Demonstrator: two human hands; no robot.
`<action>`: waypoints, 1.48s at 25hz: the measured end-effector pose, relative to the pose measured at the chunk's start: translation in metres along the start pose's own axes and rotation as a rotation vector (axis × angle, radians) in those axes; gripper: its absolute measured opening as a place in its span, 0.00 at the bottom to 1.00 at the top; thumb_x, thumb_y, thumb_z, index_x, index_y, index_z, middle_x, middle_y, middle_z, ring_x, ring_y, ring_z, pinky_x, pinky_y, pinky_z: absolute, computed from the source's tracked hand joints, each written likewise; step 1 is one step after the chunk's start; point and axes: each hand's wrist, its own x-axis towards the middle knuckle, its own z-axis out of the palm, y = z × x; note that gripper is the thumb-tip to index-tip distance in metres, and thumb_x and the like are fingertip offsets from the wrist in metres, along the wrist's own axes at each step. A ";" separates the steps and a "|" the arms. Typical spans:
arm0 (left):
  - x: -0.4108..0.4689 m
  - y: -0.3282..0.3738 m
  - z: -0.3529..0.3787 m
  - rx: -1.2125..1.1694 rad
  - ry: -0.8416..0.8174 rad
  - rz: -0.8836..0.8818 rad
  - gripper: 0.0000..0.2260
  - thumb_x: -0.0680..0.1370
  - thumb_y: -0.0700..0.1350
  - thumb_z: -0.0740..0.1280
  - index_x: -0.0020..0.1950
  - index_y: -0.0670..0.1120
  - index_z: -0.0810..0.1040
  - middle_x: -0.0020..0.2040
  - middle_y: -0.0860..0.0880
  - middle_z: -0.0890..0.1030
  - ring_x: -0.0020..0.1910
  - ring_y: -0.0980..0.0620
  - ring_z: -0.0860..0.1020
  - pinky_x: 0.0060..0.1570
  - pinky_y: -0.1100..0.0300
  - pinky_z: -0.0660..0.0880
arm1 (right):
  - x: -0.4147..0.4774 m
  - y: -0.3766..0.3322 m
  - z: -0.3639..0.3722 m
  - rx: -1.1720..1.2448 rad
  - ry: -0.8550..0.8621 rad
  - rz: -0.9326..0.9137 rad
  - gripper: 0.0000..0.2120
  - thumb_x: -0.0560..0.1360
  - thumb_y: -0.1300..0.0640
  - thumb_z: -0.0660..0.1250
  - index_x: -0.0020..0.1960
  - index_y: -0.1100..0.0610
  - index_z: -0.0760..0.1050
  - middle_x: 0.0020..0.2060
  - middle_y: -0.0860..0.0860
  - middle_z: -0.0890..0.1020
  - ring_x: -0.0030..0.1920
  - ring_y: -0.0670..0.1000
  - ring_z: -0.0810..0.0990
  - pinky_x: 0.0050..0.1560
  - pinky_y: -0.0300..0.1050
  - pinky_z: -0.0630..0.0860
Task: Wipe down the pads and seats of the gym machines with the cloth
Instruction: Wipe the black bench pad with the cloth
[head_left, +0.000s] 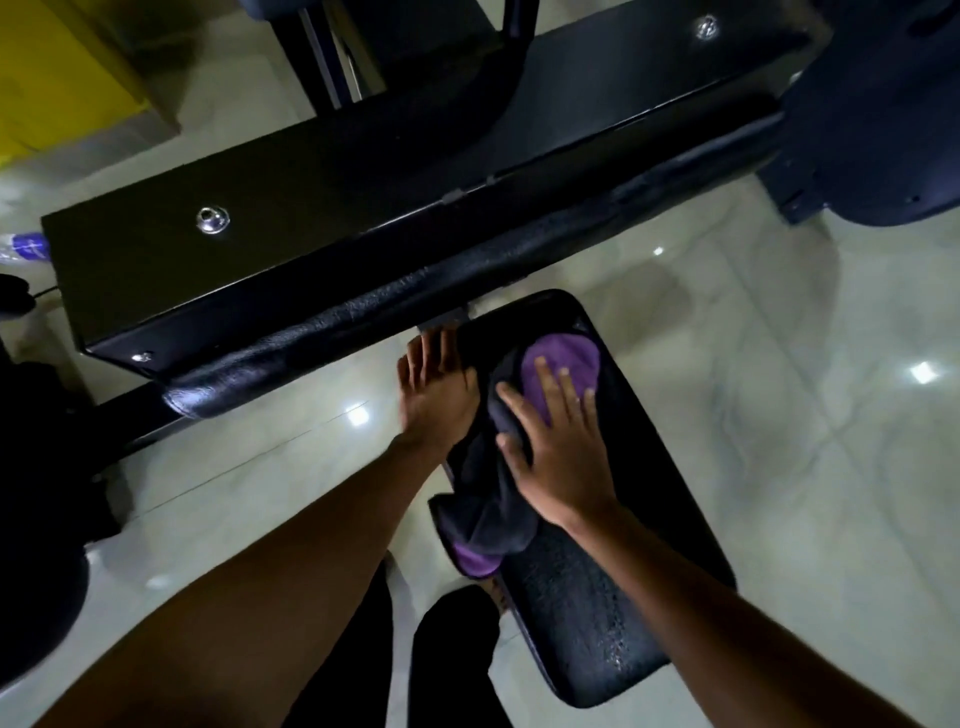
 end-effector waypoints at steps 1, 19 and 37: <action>0.005 0.004 0.003 0.026 0.026 -0.001 0.27 0.75 0.50 0.52 0.70 0.40 0.73 0.62 0.38 0.77 0.60 0.36 0.76 0.56 0.44 0.73 | 0.002 -0.001 0.003 -0.007 -0.016 -0.061 0.26 0.81 0.41 0.55 0.79 0.43 0.64 0.81 0.57 0.57 0.81 0.62 0.54 0.77 0.68 0.54; 0.010 0.002 0.017 0.087 0.107 -0.019 0.24 0.78 0.52 0.52 0.69 0.43 0.75 0.58 0.41 0.79 0.55 0.40 0.77 0.53 0.47 0.75 | 0.137 0.006 -0.035 -0.021 0.026 -0.028 0.27 0.74 0.35 0.59 0.67 0.48 0.73 0.68 0.59 0.74 0.68 0.66 0.73 0.70 0.66 0.66; 0.006 0.005 0.014 0.092 0.117 -0.011 0.25 0.76 0.50 0.54 0.69 0.42 0.73 0.57 0.40 0.79 0.54 0.40 0.77 0.52 0.48 0.73 | 0.079 0.032 -0.041 0.024 0.070 -0.096 0.29 0.69 0.44 0.75 0.63 0.57 0.70 0.66 0.62 0.70 0.67 0.68 0.70 0.67 0.62 0.72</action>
